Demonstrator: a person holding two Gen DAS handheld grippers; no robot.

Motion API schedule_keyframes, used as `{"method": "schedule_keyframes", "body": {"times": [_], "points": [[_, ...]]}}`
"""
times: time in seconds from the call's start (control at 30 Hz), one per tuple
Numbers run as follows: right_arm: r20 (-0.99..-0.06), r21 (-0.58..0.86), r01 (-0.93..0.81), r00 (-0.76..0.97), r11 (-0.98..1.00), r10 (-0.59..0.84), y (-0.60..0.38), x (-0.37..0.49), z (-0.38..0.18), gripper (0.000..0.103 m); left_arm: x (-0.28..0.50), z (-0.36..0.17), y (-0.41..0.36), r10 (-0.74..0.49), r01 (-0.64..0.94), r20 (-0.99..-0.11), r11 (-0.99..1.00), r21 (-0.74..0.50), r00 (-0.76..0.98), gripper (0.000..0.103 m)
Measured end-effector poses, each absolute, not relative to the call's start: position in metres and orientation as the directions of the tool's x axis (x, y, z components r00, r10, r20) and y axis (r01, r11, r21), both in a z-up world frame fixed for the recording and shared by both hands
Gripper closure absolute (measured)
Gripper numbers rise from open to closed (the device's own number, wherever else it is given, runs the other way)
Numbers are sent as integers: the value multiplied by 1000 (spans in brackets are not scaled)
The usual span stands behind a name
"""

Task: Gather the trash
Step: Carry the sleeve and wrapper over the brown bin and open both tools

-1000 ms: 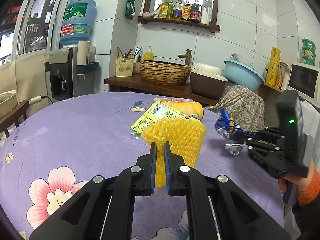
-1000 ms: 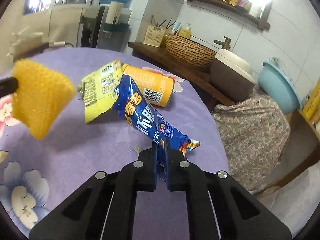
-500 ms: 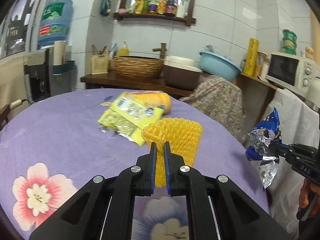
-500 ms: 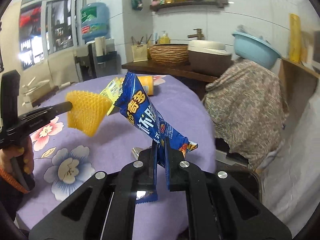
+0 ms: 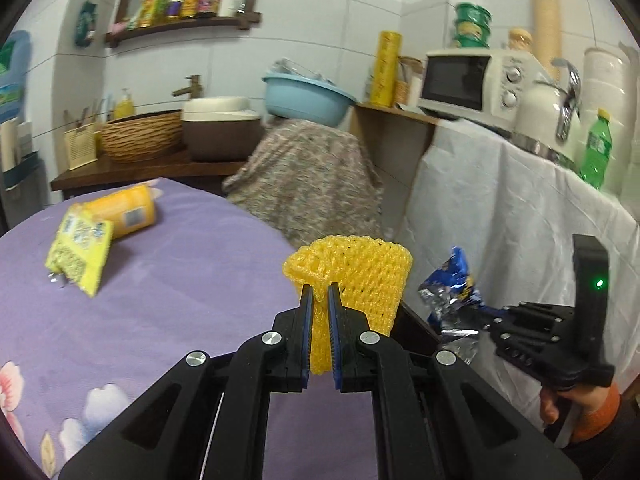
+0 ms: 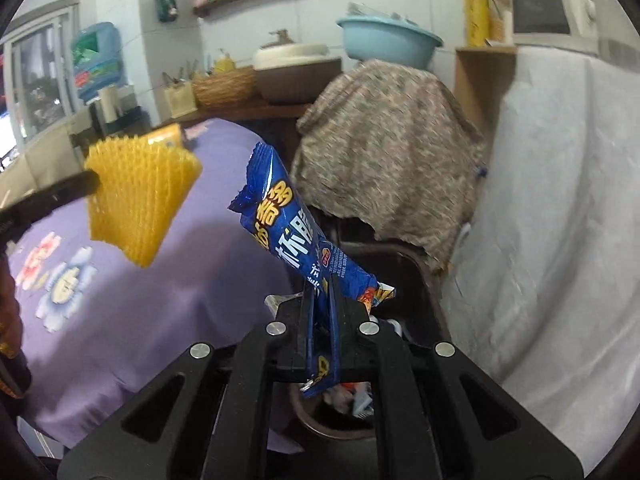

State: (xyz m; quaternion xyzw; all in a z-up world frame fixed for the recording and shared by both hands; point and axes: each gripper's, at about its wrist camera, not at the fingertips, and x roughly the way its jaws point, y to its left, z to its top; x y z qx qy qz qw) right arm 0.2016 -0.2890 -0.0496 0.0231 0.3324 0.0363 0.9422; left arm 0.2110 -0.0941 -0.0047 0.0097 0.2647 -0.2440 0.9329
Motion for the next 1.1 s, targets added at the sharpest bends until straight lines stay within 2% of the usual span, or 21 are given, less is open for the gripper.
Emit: {"method": "schedule_keyframes", "body": {"times": [0.23,0.47,0.6,0.67,0.7,0.93,1.1], "points": [[-720,99,49,693,994,37,-330,216,-112,96,221,-23,-153,-489,533,-571,840,-104,659,94],[-793,127,102,607,987,40,-345,240,-173,94,228,-50,-193,-476,563,-649,821,-88,593,94],[-812,120,120,582,985,28,-348,248,-196,79,233,-62,-205,-450,566,-677,822,-60,582,94],[-813,120,126,581,985,24,-347,245,-199,58,235,-66,-209,-440,567,-687,822,-49,579,94],[-812,115,129,584,985,18,-347,243,-200,53,236,-69,-211,-434,567,-694,822,-44,575,94],[-788,107,131,616,986,4,-347,225,-188,50,248,-81,-224,-405,567,-736,823,-36,542,94],[-778,104,148,629,984,-12,-351,204,-176,41,260,-90,-243,-375,580,-766,815,-4,522,94]]}}
